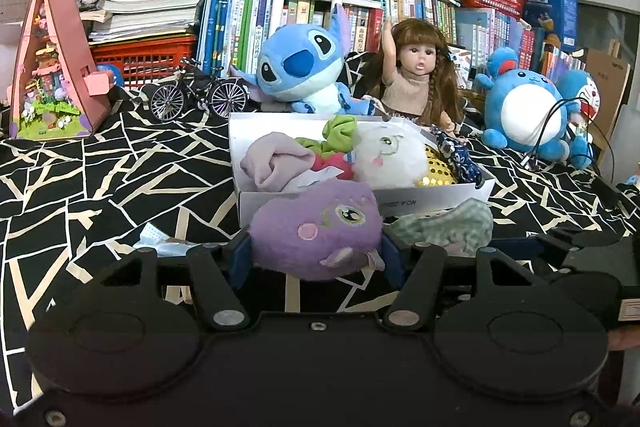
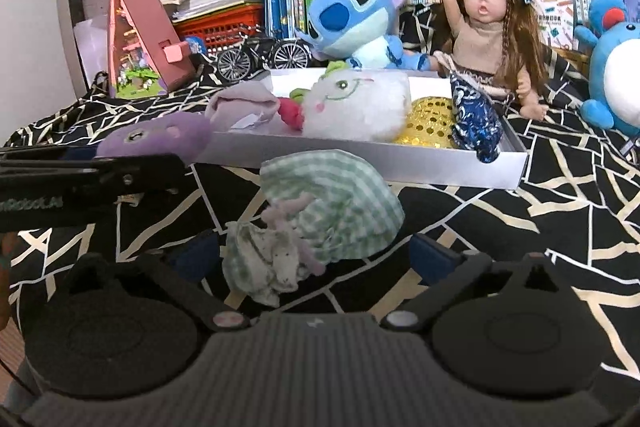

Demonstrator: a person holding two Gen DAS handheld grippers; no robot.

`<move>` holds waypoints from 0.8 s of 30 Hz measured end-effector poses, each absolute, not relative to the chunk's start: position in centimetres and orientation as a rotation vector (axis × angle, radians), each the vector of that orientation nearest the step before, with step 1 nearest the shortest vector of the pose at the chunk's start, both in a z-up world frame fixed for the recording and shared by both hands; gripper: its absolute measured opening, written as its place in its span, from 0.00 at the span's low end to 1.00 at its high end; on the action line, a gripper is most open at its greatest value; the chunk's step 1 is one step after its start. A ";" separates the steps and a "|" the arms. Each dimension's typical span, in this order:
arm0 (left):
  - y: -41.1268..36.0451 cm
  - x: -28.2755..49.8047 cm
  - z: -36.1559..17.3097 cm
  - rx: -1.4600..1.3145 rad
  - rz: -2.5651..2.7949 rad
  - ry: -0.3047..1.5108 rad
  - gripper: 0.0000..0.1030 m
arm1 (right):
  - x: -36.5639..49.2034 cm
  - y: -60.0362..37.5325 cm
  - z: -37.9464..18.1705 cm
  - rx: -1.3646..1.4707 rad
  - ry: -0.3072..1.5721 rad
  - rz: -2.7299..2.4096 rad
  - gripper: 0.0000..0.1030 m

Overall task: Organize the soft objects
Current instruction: 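Carry the purple plush with the left tool while the right tool carries the checked cloth into the box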

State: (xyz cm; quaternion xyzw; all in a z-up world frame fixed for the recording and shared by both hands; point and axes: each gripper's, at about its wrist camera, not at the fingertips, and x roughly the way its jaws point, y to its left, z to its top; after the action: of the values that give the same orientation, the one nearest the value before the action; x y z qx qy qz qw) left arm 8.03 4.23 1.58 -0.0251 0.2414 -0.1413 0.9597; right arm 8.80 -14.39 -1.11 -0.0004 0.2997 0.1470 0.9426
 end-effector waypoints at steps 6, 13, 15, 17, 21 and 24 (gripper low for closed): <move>4.3 8.2 1.4 -0.052 -0.280 0.496 0.59 | 9.2 -13.7 -1.6 -0.032 0.642 0.314 0.90; 4.6 8.5 1.6 -0.057 -0.272 0.491 0.59 | 8.8 -14.6 -0.7 0.006 0.634 0.312 0.65; 4.6 8.7 1.8 -0.055 -0.270 0.487 0.59 | 8.6 -14.7 -0.2 0.006 0.623 0.305 0.53; 4.7 9.0 2.1 -0.053 -0.266 0.488 0.59 | 8.6 -14.8 0.4 -0.001 0.606 0.302 0.50; 5.0 10.0 3.0 -0.073 -0.242 0.499 0.59 | 8.6 -15.1 1.8 -0.001 0.570 0.299 0.49; 5.3 10.5 3.8 -0.088 -0.236 0.488 0.59 | 8.6 -15.4 2.7 0.001 0.547 0.294 0.48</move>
State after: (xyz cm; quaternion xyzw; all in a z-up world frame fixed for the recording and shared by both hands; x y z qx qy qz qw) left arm 10.52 5.26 3.82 -0.0436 0.2409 -0.1163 0.9626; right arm 8.60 -15.42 2.73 0.0005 0.2690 0.1445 0.9522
